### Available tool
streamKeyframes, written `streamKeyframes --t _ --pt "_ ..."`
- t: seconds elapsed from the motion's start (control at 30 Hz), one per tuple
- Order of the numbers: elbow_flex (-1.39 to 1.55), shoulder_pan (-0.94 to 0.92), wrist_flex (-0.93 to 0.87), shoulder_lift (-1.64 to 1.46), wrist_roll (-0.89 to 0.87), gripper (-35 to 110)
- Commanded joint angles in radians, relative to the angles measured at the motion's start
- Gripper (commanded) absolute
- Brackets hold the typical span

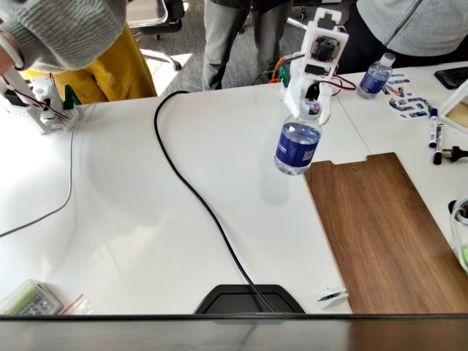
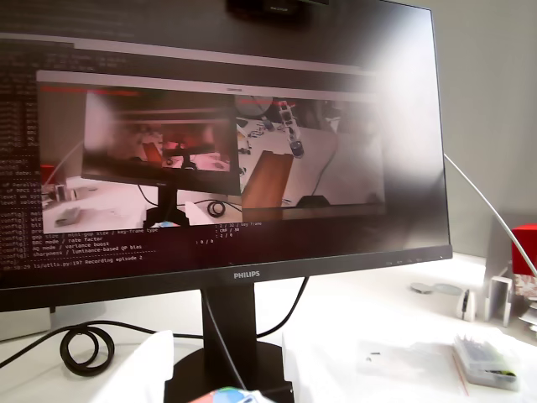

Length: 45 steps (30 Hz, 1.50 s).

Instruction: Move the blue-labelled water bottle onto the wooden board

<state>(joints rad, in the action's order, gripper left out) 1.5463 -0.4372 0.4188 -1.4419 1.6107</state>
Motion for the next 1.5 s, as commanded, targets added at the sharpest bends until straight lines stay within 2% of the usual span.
streamKeyframes --t 0.0,0.5,1.47 --pt "-0.003 0.035 0.005 -0.115 0.031 0" --pt "-0.002 0.259 0.014 -0.107 0.086 0" --pt "0.044 0.472 0.126 -0.038 0.144 0"
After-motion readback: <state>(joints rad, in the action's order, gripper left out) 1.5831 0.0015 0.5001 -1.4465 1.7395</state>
